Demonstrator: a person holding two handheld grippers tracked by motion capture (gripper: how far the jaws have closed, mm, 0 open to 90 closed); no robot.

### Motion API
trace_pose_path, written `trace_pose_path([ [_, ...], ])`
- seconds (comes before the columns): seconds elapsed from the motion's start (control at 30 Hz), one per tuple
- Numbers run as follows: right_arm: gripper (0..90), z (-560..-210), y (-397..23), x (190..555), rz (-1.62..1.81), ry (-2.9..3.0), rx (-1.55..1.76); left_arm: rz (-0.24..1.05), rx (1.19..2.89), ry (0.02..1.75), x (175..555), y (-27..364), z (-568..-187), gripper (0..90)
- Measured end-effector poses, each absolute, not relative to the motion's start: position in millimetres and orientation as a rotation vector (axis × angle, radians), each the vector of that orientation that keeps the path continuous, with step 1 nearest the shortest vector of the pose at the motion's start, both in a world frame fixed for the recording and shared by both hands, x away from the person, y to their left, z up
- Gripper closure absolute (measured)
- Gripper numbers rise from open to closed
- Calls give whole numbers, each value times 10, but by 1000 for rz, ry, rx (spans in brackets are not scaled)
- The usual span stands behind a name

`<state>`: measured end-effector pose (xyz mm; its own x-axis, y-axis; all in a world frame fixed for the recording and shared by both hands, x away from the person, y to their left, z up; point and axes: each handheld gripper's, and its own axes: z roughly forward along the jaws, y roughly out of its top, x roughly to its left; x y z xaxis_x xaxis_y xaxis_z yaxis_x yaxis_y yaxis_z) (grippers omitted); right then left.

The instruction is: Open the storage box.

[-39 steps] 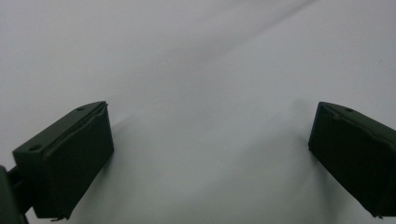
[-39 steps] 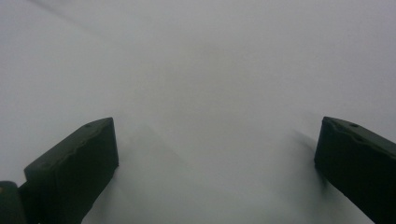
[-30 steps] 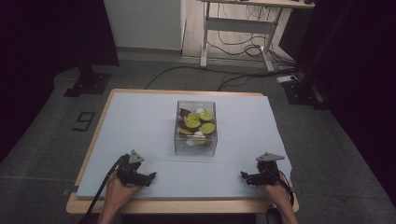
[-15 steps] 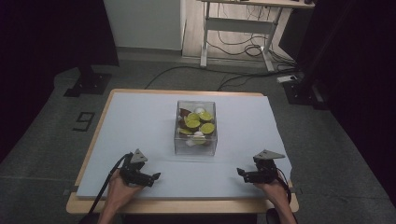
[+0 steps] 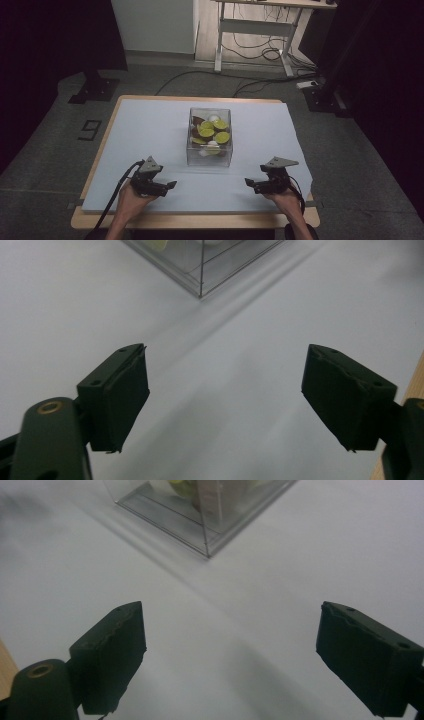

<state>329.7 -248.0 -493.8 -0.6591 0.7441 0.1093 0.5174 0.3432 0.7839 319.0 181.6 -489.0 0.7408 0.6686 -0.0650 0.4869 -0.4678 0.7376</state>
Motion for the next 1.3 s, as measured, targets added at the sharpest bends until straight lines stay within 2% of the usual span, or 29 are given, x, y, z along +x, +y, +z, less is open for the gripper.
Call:
trace_pose_path([
  [0.17,143,-4887,-2395,3324,1221,2355,1099,277,2142,839,3220,1730,-4828,219],
  [0.4,197,-4839,-2290,3349,1234,2372,1086,240,2118,808,3272,1638,-4791,305],
  [0.9,276,-4691,-2003,3415,1268,2382,1021,230,2109,765,3350,1482,-4698,362],
  [1.3,404,-4635,-1810,3460,1277,2403,966,229,2101,726,3464,1298,-4625,445],
])
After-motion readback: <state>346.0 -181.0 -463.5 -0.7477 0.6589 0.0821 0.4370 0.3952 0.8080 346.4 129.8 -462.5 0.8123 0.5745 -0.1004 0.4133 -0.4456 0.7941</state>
